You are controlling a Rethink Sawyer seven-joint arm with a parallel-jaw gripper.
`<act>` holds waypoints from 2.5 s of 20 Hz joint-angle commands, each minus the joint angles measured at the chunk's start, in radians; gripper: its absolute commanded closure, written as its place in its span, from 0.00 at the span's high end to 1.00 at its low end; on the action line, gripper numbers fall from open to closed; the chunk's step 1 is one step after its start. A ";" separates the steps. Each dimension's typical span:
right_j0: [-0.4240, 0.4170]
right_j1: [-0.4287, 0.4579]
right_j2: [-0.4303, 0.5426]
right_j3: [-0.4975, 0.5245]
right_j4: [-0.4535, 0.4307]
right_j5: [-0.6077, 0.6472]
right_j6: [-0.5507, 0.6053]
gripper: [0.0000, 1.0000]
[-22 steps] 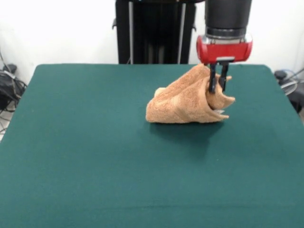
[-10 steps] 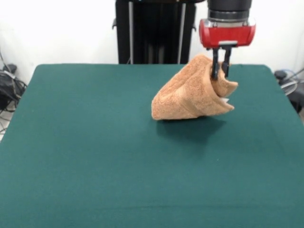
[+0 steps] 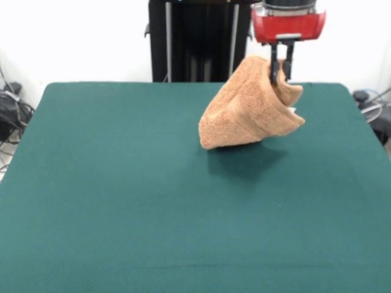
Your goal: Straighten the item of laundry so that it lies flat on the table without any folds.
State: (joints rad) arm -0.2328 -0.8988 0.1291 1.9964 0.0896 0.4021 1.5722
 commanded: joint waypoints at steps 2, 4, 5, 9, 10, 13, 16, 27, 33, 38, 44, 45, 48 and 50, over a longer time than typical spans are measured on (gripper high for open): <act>-0.004 -0.008 0.052 -0.021 0.049 0.151 0.146 0.00; 0.065 -0.010 -0.013 -0.069 0.015 0.182 0.198 0.00; 0.092 -0.011 -0.035 -0.084 0.002 0.190 0.219 0.00; 0.237 0.041 -0.163 -0.167 -0.042 0.176 0.314 0.00; 0.256 0.058 -0.176 -0.174 -0.038 0.160 0.324 0.00; 0.308 0.080 -0.221 -0.190 -0.023 0.152 0.339 0.00; 0.373 0.100 -0.281 -0.216 -0.020 0.155 0.363 0.00; 0.432 0.083 -0.317 -0.192 0.047 0.170 0.346 0.00; 0.443 0.105 -0.311 -0.210 0.080 0.172 0.356 0.00; 0.505 0.139 -0.338 -0.248 0.110 0.179 0.411 0.00; 0.572 0.175 -0.384 -0.289 0.145 0.196 0.450 0.00; 0.583 0.180 -0.389 -0.295 0.150 0.199 0.457 0.00; 0.608 0.185 -0.403 -0.311 0.157 0.217 0.473 0.00; 0.623 0.189 -0.409 -0.322 0.161 0.229 0.483 0.00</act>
State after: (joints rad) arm 0.3563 -0.7480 -0.2470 1.7161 0.1963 0.5037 1.7128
